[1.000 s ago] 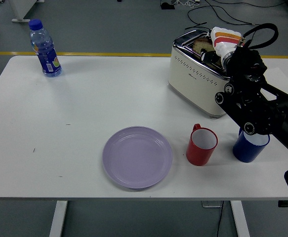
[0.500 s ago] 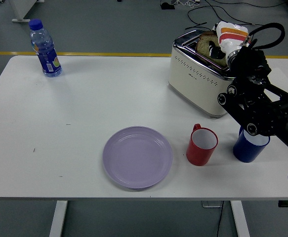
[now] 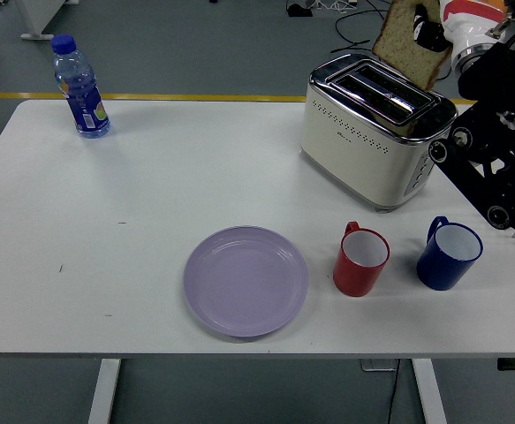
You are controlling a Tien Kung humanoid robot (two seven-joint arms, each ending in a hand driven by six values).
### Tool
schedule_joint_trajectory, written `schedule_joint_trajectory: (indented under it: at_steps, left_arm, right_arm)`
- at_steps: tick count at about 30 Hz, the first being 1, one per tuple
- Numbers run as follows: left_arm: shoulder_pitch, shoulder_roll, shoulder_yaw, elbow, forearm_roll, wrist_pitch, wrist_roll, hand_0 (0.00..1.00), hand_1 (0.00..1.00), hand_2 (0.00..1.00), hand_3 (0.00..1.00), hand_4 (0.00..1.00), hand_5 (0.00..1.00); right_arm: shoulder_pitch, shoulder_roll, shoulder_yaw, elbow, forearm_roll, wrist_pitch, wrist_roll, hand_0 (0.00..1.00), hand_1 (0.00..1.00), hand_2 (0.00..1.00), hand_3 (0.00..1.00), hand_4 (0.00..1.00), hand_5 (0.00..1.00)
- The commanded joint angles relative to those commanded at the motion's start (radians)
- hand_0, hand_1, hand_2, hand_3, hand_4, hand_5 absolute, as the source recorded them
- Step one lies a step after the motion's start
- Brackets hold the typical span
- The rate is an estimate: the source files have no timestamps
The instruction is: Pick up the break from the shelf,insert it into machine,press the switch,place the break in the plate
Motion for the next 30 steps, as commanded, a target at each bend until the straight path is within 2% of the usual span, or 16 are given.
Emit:
schedule_joint_trajectory:
  at_steps: [6, 10, 12, 18, 20, 22, 26, 30]
  left_arm:
    - [-0.001, 0.0, -0.004, 0.0, 0.004, 0.0, 0.0, 0.656, 0.59, 0.592, 0.6, 0.331, 0.938]
    - [0.001, -0.001, -0.012, 0.0, 0.011, 0.0, 0.0, 0.656, 0.59, 0.592, 0.599, 0.331, 0.938]
    - [0.002, -0.001, -0.013, 0.0, 0.012, 0.0, 0.0, 0.656, 0.59, 0.592, 0.599, 0.331, 0.938]
    - [0.004, -0.002, -0.018, 0.0, 0.015, 0.0, -0.001, 0.655, 0.592, 0.594, 0.599, 0.33, 0.938]
    - [0.005, -0.002, -0.02, 0.0, 0.016, 0.0, -0.001, 0.655, 0.592, 0.594, 0.599, 0.33, 0.938]
    - [0.005, -0.003, -0.02, 0.0, 0.017, 0.0, -0.001, 0.655, 0.592, 0.594, 0.6, 0.329, 0.938]
    - [0.006, -0.005, -0.023, 0.0, 0.022, -0.001, 0.0, 0.655, 0.592, 0.594, 0.6, 0.329, 0.938]
    - [0.005, -0.005, -0.022, 0.0, 0.018, 0.0, -0.001, 0.654, 0.592, 0.594, 0.598, 0.33, 0.939]
  right_arm:
    - [-0.028, -0.05, 0.045, 0.154, 0.018, -0.017, 0.001, 0.267, 0.283, 0.35, 0.48, 0.379, 0.002]
    - [-0.057, -0.087, 0.069, 0.283, 0.081, -0.025, 0.007, 0.23, 0.256, 0.334, 0.477, 0.389, 0.002]
    - [-0.063, -0.094, 0.072, 0.319, 0.103, -0.026, 0.008, 0.23, 0.256, 0.334, 0.477, 0.389, 0.002]
    - [-0.102, -0.129, 0.047, 0.477, 0.287, -0.024, 0.006, 0.204, 0.237, 0.321, 0.475, 0.401, 0.002]
    - [-0.113, -0.126, 0.025, 0.523, 0.374, -0.022, 0.004, 0.204, 0.237, 0.321, 0.475, 0.401, 0.002]
    - [-0.115, -0.124, 0.018, 0.537, 0.433, -0.022, 0.004, 0.202, 0.239, 0.322, 0.476, 0.39, 0.002]
    - [-0.132, -0.093, -0.047, 0.582, 0.565, -0.024, 0.005, 0.202, 0.239, 0.322, 0.476, 0.39, 0.002]
    - [-0.145, -0.081, -0.11, 0.605, 0.671, -0.025, 0.012, 0.197, 0.236, 0.321, 0.481, 0.378, 0.002]
